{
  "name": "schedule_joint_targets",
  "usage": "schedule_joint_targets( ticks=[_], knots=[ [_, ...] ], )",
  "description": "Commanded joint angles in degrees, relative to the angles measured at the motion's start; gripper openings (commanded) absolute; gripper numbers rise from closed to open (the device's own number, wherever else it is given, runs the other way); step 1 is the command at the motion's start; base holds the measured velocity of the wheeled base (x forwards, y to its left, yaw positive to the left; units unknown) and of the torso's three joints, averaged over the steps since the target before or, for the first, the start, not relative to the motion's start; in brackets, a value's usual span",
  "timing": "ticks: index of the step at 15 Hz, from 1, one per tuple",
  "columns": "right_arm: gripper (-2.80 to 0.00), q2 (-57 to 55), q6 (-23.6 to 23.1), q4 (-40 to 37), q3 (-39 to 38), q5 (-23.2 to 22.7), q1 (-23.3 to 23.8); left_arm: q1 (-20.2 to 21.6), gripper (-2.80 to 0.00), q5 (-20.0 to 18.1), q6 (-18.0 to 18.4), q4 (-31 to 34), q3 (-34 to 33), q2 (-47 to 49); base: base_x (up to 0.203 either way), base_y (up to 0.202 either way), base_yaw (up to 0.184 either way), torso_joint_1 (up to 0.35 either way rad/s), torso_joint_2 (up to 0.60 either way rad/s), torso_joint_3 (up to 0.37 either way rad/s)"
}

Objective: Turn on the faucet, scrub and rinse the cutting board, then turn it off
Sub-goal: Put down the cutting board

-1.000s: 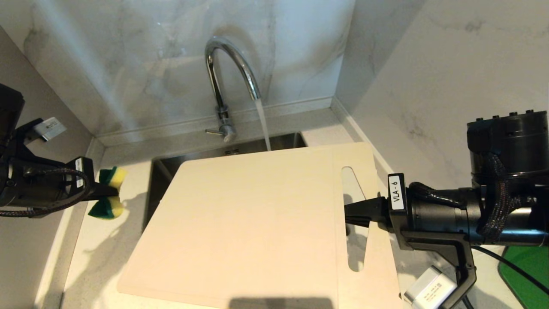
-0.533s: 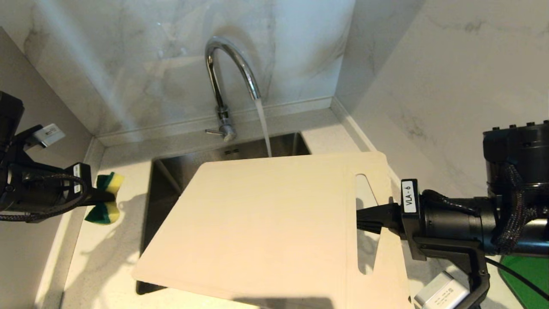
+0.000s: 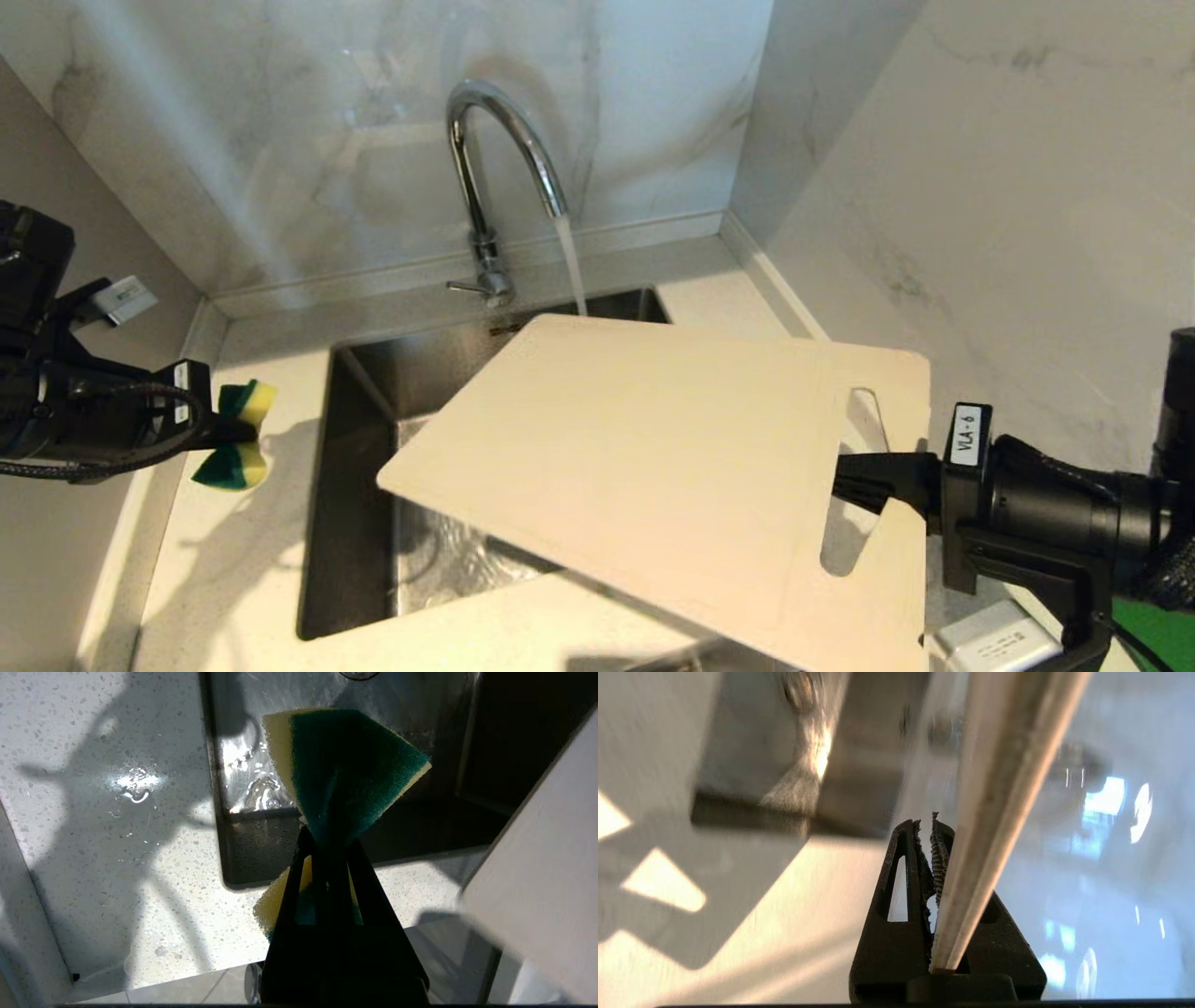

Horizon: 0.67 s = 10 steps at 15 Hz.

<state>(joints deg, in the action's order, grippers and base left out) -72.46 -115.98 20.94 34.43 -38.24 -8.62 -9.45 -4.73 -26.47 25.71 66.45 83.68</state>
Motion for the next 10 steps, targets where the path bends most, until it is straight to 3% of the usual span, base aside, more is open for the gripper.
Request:
schedule_joint_targets(
  ticks=[1,10],
  knots=[
    [-2.80,2.20,-0.12,1.03,-1.84,1.64,1.02,-0.03,-2.80,-0.02,0.02,0.13,-0.01,0.59,0.000,0.000,0.000,0.000,0.00,0.000],
    [-2.80,3.74,1.25,1.03,-8.18,12.29,7.73,0.04,-2.80,-0.09,0.02,0.02,-0.01,2.02,0.000,0.000,0.000,0.000,0.00,0.000]
  ],
)
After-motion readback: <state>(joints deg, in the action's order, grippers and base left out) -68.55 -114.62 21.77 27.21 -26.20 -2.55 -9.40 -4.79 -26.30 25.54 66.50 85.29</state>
